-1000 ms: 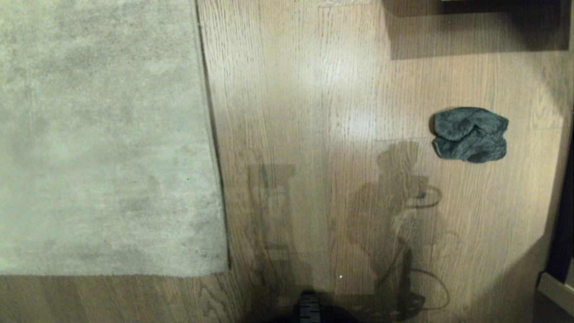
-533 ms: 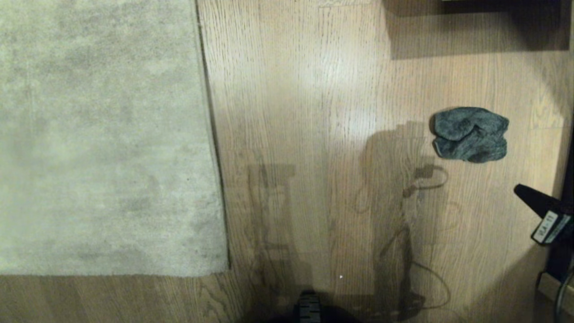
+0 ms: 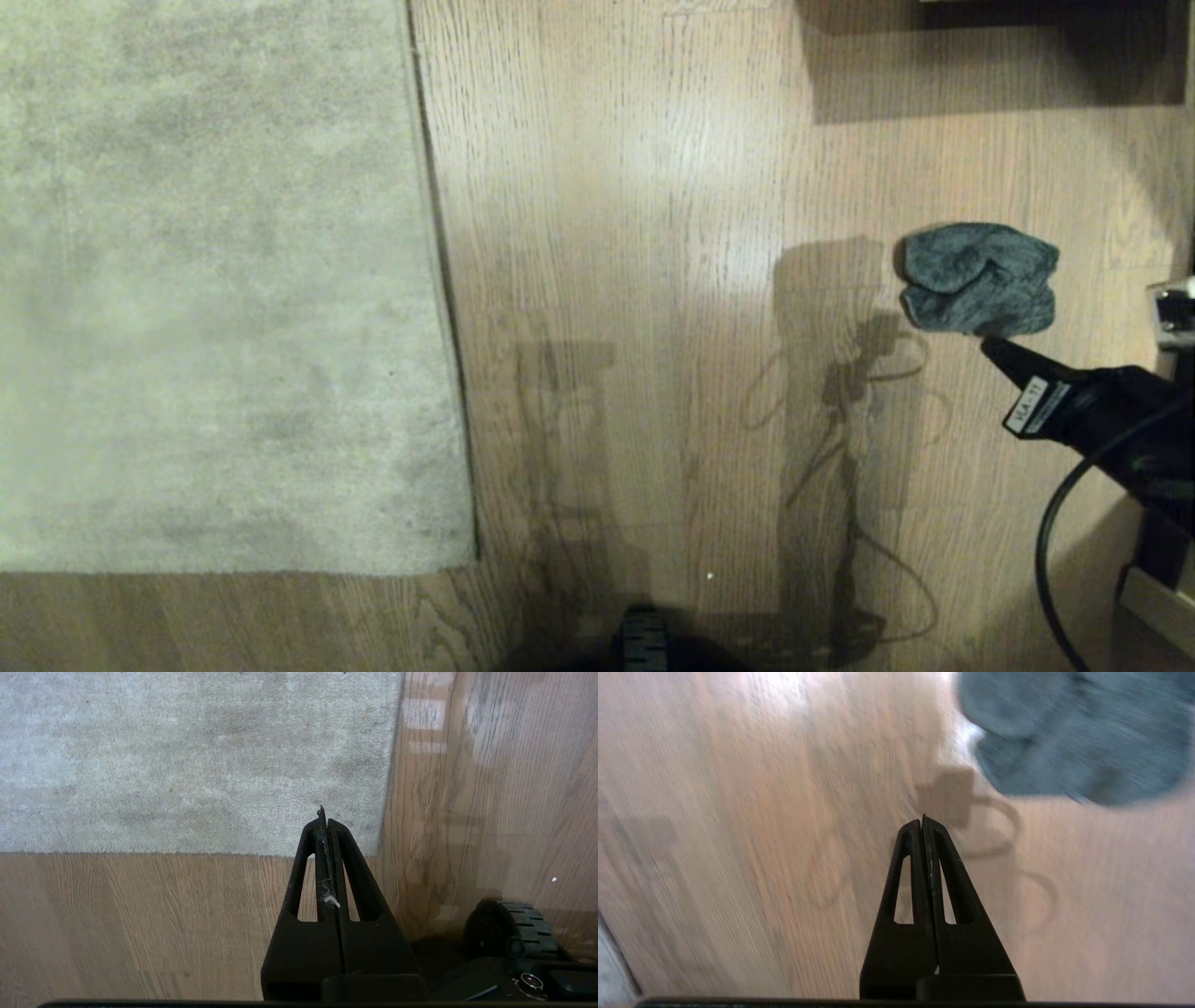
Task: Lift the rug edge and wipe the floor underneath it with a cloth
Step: Pick up the rag
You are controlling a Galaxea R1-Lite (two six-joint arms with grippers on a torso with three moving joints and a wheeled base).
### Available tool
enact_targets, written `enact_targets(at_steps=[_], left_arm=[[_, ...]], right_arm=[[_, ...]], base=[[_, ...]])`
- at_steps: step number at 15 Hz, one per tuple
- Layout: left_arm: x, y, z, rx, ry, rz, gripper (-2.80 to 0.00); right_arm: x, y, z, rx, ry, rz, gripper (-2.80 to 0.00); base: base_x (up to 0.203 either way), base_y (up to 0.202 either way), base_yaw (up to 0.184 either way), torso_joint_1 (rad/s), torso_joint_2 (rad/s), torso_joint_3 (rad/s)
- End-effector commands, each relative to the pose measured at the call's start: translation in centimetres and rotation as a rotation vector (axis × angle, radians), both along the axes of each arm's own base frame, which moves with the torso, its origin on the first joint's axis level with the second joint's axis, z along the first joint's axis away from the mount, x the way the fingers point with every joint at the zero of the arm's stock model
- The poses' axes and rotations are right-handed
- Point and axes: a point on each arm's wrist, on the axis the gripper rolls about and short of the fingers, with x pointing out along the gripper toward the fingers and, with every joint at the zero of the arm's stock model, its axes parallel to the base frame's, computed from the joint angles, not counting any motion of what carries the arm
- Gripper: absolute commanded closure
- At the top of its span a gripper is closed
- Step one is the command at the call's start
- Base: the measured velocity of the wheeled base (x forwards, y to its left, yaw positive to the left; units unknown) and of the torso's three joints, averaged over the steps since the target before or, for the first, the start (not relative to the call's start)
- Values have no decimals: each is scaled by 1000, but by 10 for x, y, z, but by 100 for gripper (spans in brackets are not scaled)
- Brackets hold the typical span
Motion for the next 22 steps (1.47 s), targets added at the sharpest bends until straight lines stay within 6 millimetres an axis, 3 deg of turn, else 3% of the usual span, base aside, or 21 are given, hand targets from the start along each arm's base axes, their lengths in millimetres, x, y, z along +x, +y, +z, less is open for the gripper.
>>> enact_targets(at_steps=[1, 6, 10, 11, 16, 22], left_arm=[[0, 0, 0, -1, -1, 0, 0], [0, 0, 0, -1, 0, 0, 0], [0, 0, 0, 0, -1, 0, 0], [0, 0, 0, -1, 0, 0, 0], [0, 0, 0, 0, -1, 0, 0], [0, 0, 0, 1, 0, 0, 0]], right_arm=[[26, 10, -13, 0, 10, 30, 0], [60, 20, -18, 1, 7, 48, 0], [73, 25, -24, 0, 22, 60, 0], [77, 26, -24, 0, 19, 60, -280], [104, 22, -14, 8, -45, 28, -280], [91, -23, 25, -48, -84, -115, -280]], base=[[0, 0, 0, 0, 0, 0], [0, 0, 0, 0, 0, 0], [0, 0, 0, 0, 0, 0], [0, 0, 0, 0, 0, 0], [0, 0, 0, 0, 0, 0], [0, 0, 0, 0, 0, 0]])
